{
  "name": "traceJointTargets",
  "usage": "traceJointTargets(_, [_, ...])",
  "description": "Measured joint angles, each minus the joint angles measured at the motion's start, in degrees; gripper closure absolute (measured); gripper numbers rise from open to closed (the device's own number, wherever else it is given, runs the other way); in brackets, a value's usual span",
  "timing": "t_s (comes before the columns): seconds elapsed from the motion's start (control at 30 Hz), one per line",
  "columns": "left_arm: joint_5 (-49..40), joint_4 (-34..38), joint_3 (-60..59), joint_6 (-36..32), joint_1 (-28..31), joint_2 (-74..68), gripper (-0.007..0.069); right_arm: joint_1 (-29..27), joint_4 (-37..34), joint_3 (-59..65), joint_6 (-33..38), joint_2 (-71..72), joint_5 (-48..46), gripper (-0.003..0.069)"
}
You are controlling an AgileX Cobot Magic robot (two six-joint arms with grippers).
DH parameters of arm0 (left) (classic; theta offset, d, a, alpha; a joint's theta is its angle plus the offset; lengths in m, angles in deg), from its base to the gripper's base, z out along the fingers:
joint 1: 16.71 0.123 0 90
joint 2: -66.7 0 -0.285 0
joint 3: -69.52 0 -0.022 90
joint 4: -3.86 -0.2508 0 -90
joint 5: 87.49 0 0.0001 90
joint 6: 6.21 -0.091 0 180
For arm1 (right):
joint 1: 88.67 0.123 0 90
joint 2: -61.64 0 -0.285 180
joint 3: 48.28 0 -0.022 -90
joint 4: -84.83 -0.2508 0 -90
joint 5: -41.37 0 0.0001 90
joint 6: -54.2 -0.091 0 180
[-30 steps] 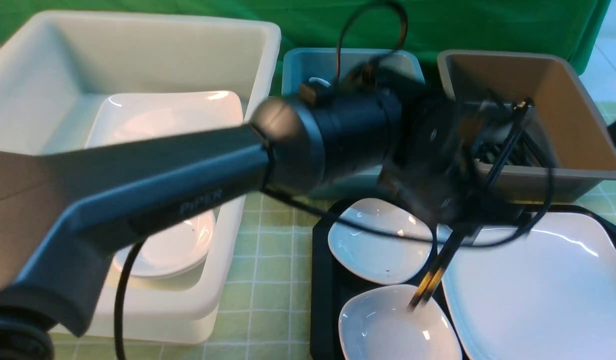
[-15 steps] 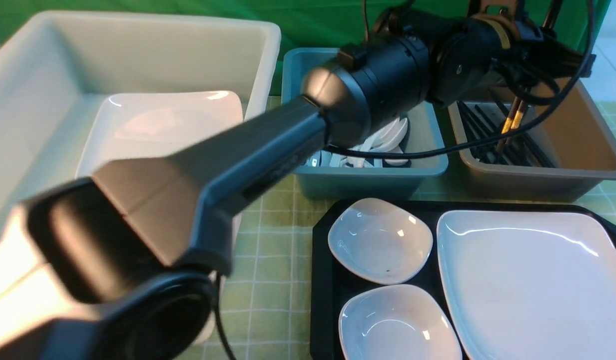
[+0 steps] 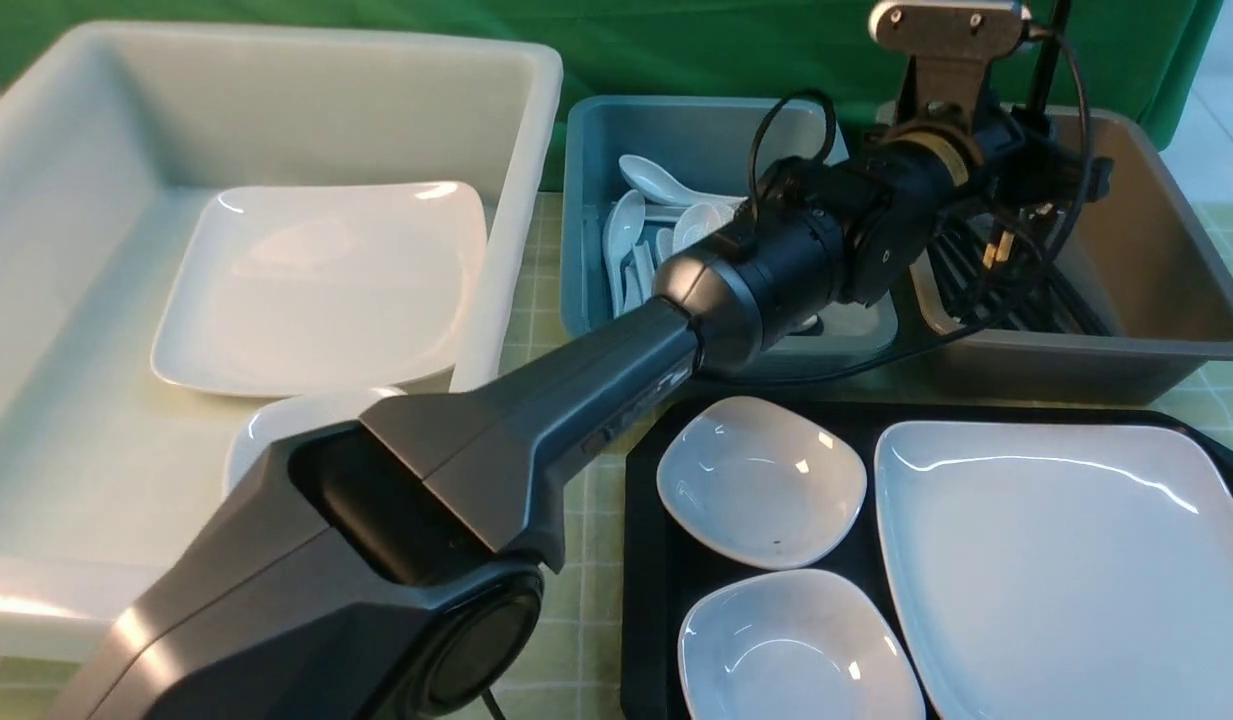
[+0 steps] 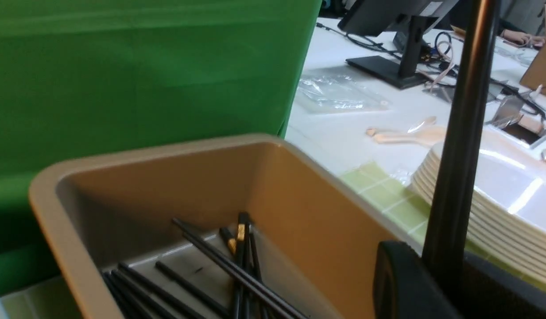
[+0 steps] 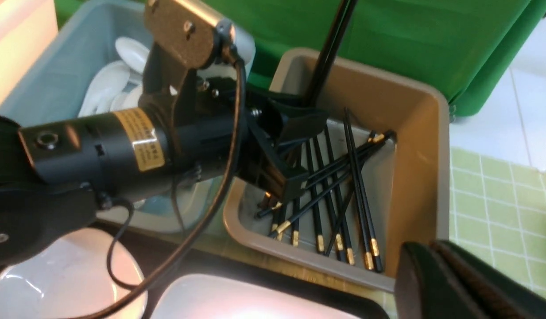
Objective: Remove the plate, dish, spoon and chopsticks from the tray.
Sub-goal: Use the left arm to put the chopsticks into the small storage box on the right, then use the left arm to grab a small plate from the dinner plate
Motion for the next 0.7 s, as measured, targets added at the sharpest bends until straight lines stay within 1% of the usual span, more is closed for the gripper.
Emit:
traceJointTargets(0.03, [-0.1, 0.0, 0.0, 0.0, 0.0, -0.3, 0.0557, 0.0, 0.0, 0.5, 0.1, 0.0, 0.4, 0.0665])
traceJointTargets(0.13, [-0.7, -0.1, 0.2, 0.0, 0.1, -0.8, 0.0509, 0.0, 0.0, 1.3, 0.3, 0.0, 0.9, 0.0665])
traceJointTargets(0.17, [-1.4, -0.4, 0.3, 0.0, 0.2, -1.2, 0.0454, 0.0, 0.0, 1.6, 0.3, 0.0, 0.9, 0.0665])
traceJointTargets(0.23, [-2.9, -0.5, 0.3, 0.0, 0.4, -1.4, 0.0374, 0.0, 0.0, 1.7, 0.6, 0.0, 0.9, 0.0665])
traceJointTargets(0.27, [-3.1, -0.5, 0.3, 0.0, 0.4, -1.4, 0.0365, 0.0, 0.0, 1.7, 0.6, 0.0, 0.9, 0.0665])
traceJointTargets(0.3, [-4.2, -0.5, 0.3, 0.0, 0.7, -1.5, 0.0282, 0.0, 0.0, 1.7, 0.7, 0.0, 0.9, 0.0665])
traceJointTargets(0.37, [-6.7, -0.5, 0.3, 0.0, 1.0, -1.2, 0.0211, 0.0, 0.0, 1.7, 0.8, 0.0, 0.9, 0.0665])
traceJointTargets(0.4, [-9.1, -0.6, 0.3, -0.1, 1.3, -0.9, 0.0177, 0.0, 0.0, 1.7, 0.8, 0.0, 0.8, 0.0665])
traceJointTargets(0.43, [-10.3, -0.6, 0.3, -0.1, 1.3, -0.6, 0.0172, 0.0, 0.0, 1.7, 0.8, 0.0, 0.8, 0.0665])
traceJointTargets(0.47, [-15.3, -0.8, 0.3, -0.1, 1.5, 0.4, 0.0157, 0.0, 0.0, 1.7, 0.8, 0.0, 0.6, 0.0665])
traceJointTargets(0.53, [-27.2, -1.6, 0.3, -0.1, 1.6, 3.6, 0.0165, 0.0, 0.0, 1.7, 0.9, 0.0, 0.1, 0.0665])
traceJointTargets(0.57, [-31.7, -1.7, 0.3, -0.1, 1.6, 5.1, 0.0189, 0.0, 0.0, 1.7, 0.9, 0.0, 0.0, 0.0665])
traceJointTargets(0.6, [-38.8, -1.8, 0.3, -0.8, 1.6, 7.7, 0.0251, 0.0, 0.0, 1.7, 0.9, 0.1, -0.3, 0.0665])
traceJointTargets(0.63, [-39.9, -1.8, 0.3, -1.0, 1.5, 8.1, 0.0279, 0.0, 0.0, 1.7, 0.9, 0.1, -0.3, 0.0665])
traceJointTargets(0.67, [-48.4, -1.8, 0.4, -2.5, 1.4, 11.3, 0.0381, 0.0, 0.0, 1.7, 1.0, 0.4, -0.6, 0.0665])
traceJointTargets(0.7, [-54.2, -1.8, 0.4, -3.9, 1.3, 13.6, 0.0476, 0.0, 0.0, 1.7, 1.2, 0.7, -1.0, 0.0665])
